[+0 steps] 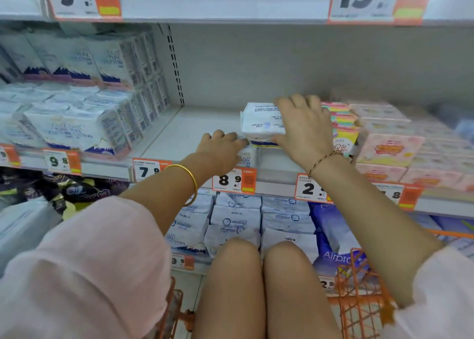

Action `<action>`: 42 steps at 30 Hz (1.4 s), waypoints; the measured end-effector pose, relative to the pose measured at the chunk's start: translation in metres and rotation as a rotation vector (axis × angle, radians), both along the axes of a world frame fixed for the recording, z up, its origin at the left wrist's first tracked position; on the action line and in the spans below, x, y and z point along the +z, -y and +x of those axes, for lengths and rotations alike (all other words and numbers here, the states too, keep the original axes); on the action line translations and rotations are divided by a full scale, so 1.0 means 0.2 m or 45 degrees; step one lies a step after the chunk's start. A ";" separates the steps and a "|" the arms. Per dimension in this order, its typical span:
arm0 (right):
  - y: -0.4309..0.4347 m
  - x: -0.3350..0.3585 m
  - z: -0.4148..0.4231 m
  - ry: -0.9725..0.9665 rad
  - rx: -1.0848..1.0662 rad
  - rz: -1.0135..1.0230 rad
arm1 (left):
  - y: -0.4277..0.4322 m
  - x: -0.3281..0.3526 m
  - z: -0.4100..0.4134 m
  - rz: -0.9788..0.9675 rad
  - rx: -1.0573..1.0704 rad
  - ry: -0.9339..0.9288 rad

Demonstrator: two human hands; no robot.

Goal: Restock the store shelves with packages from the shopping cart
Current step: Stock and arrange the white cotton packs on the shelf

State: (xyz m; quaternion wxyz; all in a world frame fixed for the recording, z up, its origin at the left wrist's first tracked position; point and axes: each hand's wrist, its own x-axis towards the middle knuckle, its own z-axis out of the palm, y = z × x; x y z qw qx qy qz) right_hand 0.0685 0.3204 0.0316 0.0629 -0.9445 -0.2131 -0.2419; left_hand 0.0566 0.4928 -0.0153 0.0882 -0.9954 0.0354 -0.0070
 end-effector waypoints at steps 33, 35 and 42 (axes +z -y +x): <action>-0.13 -0.17 0.07 -0.446 -0.051 -0.336 | -0.12 -0.07 -0.03 -0.187 0.173 0.156; -0.13 -0.19 0.03 -0.461 0.001 -0.255 | -0.08 -0.09 -0.02 -0.226 0.152 0.161; -0.16 -0.39 -0.07 -0.371 -0.131 -0.076 | 0.00 -0.11 -0.04 -0.195 0.213 0.186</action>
